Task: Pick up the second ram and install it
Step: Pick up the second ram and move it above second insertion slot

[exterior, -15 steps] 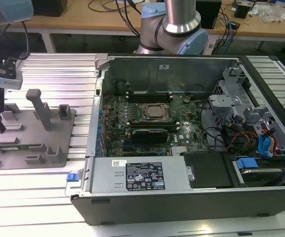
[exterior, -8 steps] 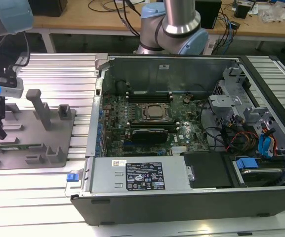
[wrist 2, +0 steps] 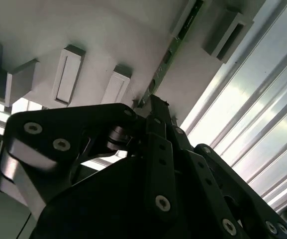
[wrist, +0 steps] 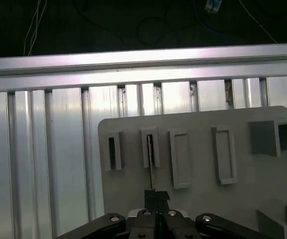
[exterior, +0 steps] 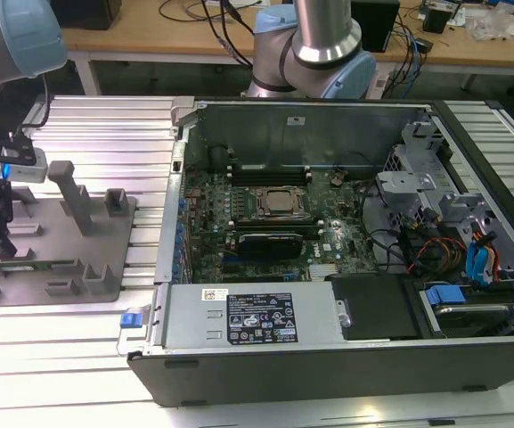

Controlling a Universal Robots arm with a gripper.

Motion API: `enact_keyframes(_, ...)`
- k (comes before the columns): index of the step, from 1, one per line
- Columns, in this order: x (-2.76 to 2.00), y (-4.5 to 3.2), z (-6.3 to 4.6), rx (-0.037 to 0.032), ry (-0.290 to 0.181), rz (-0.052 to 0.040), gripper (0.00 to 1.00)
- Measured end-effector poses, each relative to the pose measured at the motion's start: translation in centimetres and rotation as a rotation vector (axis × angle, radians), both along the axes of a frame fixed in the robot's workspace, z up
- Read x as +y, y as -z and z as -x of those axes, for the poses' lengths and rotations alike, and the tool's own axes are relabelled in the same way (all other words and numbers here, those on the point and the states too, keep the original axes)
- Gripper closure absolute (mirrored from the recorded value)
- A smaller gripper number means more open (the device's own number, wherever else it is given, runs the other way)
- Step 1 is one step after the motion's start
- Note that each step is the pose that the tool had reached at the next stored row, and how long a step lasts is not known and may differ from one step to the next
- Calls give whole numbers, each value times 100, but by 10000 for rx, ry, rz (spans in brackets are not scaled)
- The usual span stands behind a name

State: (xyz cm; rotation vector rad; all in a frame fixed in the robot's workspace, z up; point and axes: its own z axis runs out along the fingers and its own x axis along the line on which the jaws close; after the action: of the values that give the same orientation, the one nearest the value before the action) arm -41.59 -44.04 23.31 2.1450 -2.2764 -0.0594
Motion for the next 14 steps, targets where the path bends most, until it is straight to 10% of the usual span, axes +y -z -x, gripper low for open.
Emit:
enact_keyframes(6, 0, 1, 0, 0, -15, 0, 66)
enact_keyframes(14, 16, 216, 7, 3, -646, 4, 66)
